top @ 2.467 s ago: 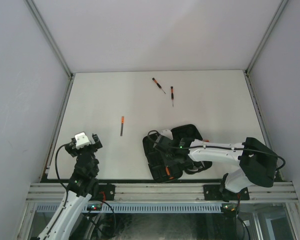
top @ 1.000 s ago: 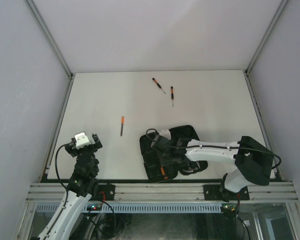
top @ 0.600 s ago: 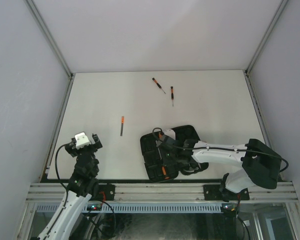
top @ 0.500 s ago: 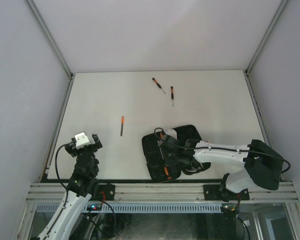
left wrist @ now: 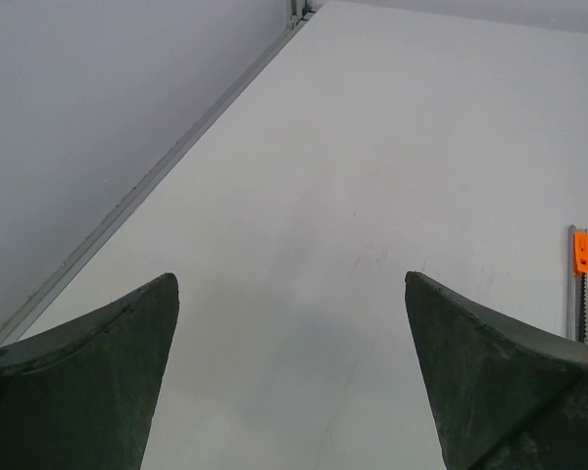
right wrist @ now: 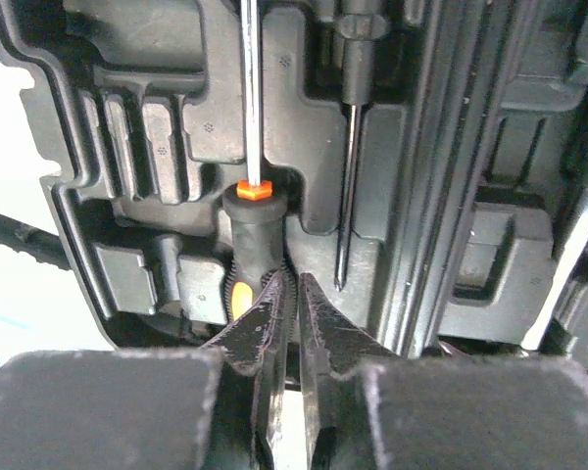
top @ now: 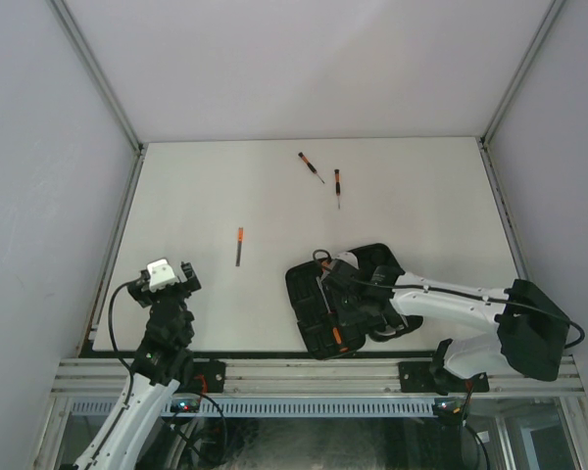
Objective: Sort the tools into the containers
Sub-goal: Adjust the screwdriver in the storage box.
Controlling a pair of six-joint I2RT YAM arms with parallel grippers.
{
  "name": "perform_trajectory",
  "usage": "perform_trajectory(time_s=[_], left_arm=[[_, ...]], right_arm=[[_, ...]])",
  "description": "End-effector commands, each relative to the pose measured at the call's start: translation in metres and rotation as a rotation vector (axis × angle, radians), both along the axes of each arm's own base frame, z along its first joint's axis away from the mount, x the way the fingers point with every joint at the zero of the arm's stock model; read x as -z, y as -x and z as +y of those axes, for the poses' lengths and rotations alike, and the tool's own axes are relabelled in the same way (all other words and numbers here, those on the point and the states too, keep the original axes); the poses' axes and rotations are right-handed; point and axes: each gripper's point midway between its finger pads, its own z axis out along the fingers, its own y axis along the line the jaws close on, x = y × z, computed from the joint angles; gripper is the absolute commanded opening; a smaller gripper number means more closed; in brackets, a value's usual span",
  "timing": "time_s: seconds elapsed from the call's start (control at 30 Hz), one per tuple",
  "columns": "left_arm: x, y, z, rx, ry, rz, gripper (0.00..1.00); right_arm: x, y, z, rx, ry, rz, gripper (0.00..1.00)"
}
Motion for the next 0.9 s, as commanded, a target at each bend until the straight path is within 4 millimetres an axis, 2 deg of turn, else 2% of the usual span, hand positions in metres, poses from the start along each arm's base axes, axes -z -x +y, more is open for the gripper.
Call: perform_trajectory(time_s=[0.0,0.07,0.2,0.27,0.43,0.53,0.67,0.73,0.87], left_arm=[[-0.019,0.001,-0.006,0.059,-0.003,-0.060,1.00],[-0.041,0.003,-0.003,0.044,0.016,-0.078,1.00],[-0.083,0.005,-0.012,0.092,0.101,-0.150,1.00],[-0.094,0.008,-0.014,0.095,0.196,-0.187,1.00],[-0.111,0.018,-0.016,0.085,0.391,-0.239,1.00],[-0.123,0.022,-0.024,0.134,0.435,-0.241,1.00],[-0.134,0.024,-0.045,0.252,0.517,-0.249,1.00],[-0.136,0.023,-0.060,0.328,0.531,-0.231,1.00],[-0.126,0.022,-0.066,0.315,0.616,-0.168,1.00]], right_arm=[[-0.016,-0.005,-0.006,-0.016,-0.015,-0.029,0.10],[-0.020,-0.007,-0.002,-0.017,-0.047,-0.031,0.13],[-0.030,-0.016,0.009,-0.018,-0.110,-0.062,0.19],[-0.038,-0.023,0.015,-0.016,-0.137,-0.078,0.21],[-0.054,-0.049,0.033,-0.023,-0.218,-0.117,0.26],[-0.057,-0.064,0.044,-0.035,-0.239,-0.123,0.27],[-0.055,-0.080,0.061,-0.055,-0.258,-0.126,0.27],[-0.048,-0.087,0.066,-0.048,-0.257,-0.110,0.27],[-0.041,-0.100,0.069,-0.030,-0.250,-0.104,0.26]])
